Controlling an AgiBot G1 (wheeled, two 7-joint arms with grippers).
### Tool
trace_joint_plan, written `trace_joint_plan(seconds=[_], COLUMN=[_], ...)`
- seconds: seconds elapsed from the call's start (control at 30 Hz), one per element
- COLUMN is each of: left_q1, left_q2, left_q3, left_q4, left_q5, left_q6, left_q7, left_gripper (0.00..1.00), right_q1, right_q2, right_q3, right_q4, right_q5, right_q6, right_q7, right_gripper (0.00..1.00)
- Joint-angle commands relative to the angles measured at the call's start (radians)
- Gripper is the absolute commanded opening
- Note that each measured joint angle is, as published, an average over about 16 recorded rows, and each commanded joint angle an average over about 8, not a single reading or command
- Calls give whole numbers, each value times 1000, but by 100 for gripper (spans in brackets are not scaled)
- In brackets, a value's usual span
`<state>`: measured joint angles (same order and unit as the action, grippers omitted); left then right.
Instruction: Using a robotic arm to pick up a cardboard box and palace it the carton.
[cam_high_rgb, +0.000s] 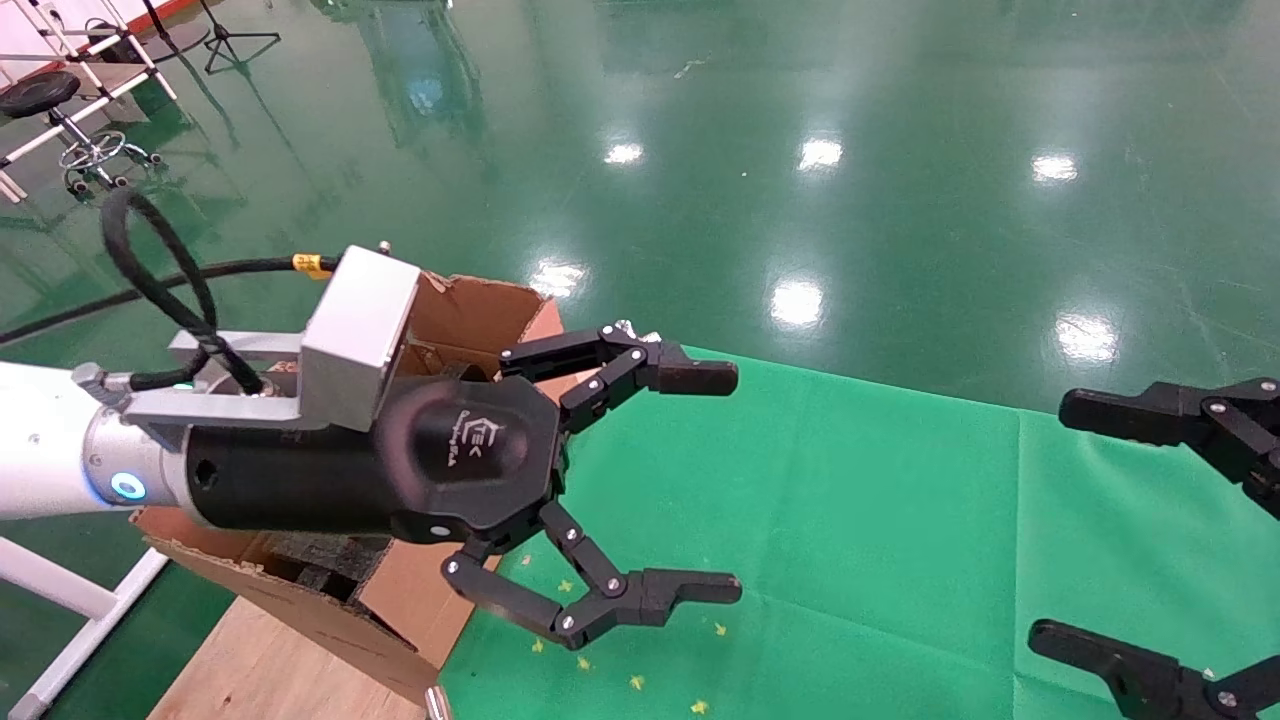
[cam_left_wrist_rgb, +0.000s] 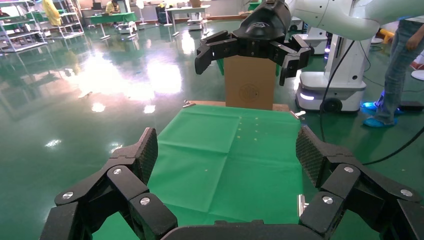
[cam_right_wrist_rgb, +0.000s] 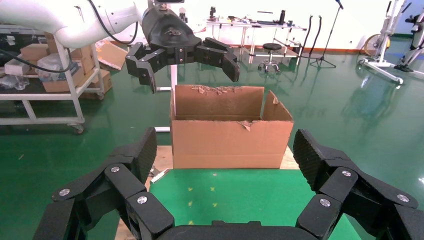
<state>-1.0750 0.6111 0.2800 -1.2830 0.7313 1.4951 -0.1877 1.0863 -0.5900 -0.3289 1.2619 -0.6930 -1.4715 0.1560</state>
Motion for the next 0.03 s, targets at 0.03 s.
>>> trace_joint_plan(seconds=[0.03], left_q1=[0], left_q2=[0], left_q3=[0], left_q4=[0], left_q5=[0], left_q6=[0], left_q7=[0], left_gripper=[100], right_q1=[0], right_q2=[0], right_q3=[0], right_q4=[0], right_q5=[0], right_q6=[0], right_q7=[0], right_gripper=[100])
